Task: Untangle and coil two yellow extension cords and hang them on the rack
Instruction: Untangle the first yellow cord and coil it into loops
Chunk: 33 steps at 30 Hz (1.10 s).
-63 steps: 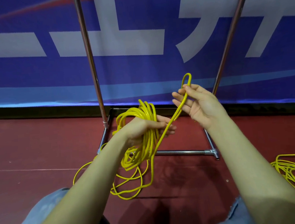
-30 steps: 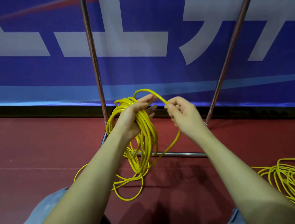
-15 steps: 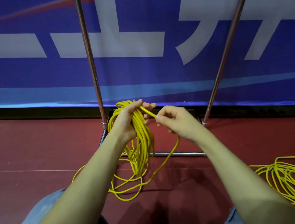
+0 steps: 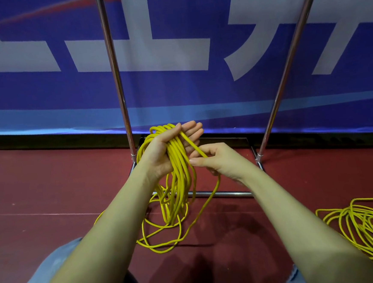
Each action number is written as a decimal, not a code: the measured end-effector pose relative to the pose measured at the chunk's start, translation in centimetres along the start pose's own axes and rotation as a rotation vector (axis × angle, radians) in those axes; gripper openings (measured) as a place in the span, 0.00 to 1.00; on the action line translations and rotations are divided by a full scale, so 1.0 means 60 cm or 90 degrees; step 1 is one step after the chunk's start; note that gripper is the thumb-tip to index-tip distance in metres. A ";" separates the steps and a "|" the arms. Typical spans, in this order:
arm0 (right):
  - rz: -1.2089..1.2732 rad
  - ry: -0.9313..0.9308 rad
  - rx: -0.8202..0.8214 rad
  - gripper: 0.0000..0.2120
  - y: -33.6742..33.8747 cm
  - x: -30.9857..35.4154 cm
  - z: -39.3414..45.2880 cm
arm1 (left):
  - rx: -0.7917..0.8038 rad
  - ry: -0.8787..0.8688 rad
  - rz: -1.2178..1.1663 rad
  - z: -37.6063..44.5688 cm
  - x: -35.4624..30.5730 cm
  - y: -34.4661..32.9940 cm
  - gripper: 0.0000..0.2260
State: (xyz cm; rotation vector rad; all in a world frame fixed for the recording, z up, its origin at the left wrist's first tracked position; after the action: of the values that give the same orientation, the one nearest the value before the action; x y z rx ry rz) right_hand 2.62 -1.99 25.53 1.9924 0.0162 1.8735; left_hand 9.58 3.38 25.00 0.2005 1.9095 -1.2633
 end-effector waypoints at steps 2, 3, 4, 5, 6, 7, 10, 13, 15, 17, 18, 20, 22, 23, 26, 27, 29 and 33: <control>0.019 -0.026 0.012 0.05 -0.005 -0.010 0.002 | 0.013 -0.022 0.010 -0.001 -0.006 -0.003 0.14; 0.045 -0.035 0.018 0.06 -0.009 -0.012 0.002 | 0.021 -0.032 0.003 -0.002 -0.009 -0.005 0.15; 0.078 -0.041 0.023 0.07 -0.013 -0.012 0.003 | 0.029 -0.039 -0.011 -0.002 -0.012 -0.007 0.15; 0.110 -0.048 0.025 0.07 -0.015 -0.012 0.003 | 0.034 -0.042 -0.027 -0.003 -0.014 -0.009 0.15; 0.134 -0.056 0.027 0.08 -0.016 -0.013 0.005 | 0.035 -0.042 -0.040 -0.003 -0.015 -0.010 0.15; 0.146 -0.061 0.029 0.08 -0.016 -0.011 0.005 | 0.036 -0.041 -0.050 -0.004 -0.015 -0.012 0.16; 0.105 -0.056 0.019 0.06 -0.007 -0.007 0.004 | 0.034 -0.029 -0.064 -0.005 -0.013 -0.013 0.15; 0.053 -0.023 -0.003 0.05 0.008 0.012 -0.003 | 0.023 -0.020 -0.059 -0.006 -0.009 -0.010 0.15; 0.001 0.012 -0.033 0.05 0.024 0.025 -0.004 | 0.021 -0.022 -0.050 -0.006 -0.009 -0.009 0.16; -0.075 0.060 -0.059 0.05 0.038 0.035 -0.003 | 0.021 -0.024 -0.046 -0.007 -0.011 -0.010 0.14; -0.104 0.074 -0.064 0.05 0.041 0.037 -0.001 | 0.021 -0.027 -0.044 -0.008 -0.013 -0.010 0.13; -0.140 0.086 -0.064 0.06 0.044 0.037 0.000 | 0.023 -0.034 -0.039 -0.010 -0.017 -0.011 0.13; -0.178 0.098 -0.073 0.09 0.048 0.040 -0.001 | 0.023 -0.037 -0.024 -0.012 -0.017 -0.013 0.13; -0.196 0.097 -0.073 0.11 0.047 0.041 -0.002 | 0.020 -0.037 -0.015 -0.013 -0.016 -0.015 0.13; -0.222 0.084 -0.038 0.14 0.034 0.033 -0.004 | 0.009 -0.040 -0.013 -0.016 -0.014 -0.016 0.13; -0.217 0.081 -0.028 0.14 0.030 0.032 -0.005 | 0.000 -0.044 -0.018 -0.016 -0.015 -0.015 0.13; -0.193 0.080 -0.037 0.09 0.031 0.032 -0.005 | -0.034 -0.052 -0.045 -0.017 -0.019 -0.008 0.13; -0.129 0.081 -0.017 0.07 0.029 0.024 -0.005 | -0.047 -0.103 -0.116 -0.015 -0.037 0.002 0.12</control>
State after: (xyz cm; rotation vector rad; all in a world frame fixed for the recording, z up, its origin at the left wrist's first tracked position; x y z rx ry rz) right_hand 2.02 -3.08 27.41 1.7785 0.2205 1.8552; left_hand 10.63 4.80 26.63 -0.1130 1.8626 -1.2841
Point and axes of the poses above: each hand's wrist, its own z-axis towards the middle knuckle, its own y-axis out of the back of the hand, x = y × z, the point moved 9 cm from there along z, towards the middle knuckle, and after that the axes turned 3 degrees about -x, right-handed, at the moved point
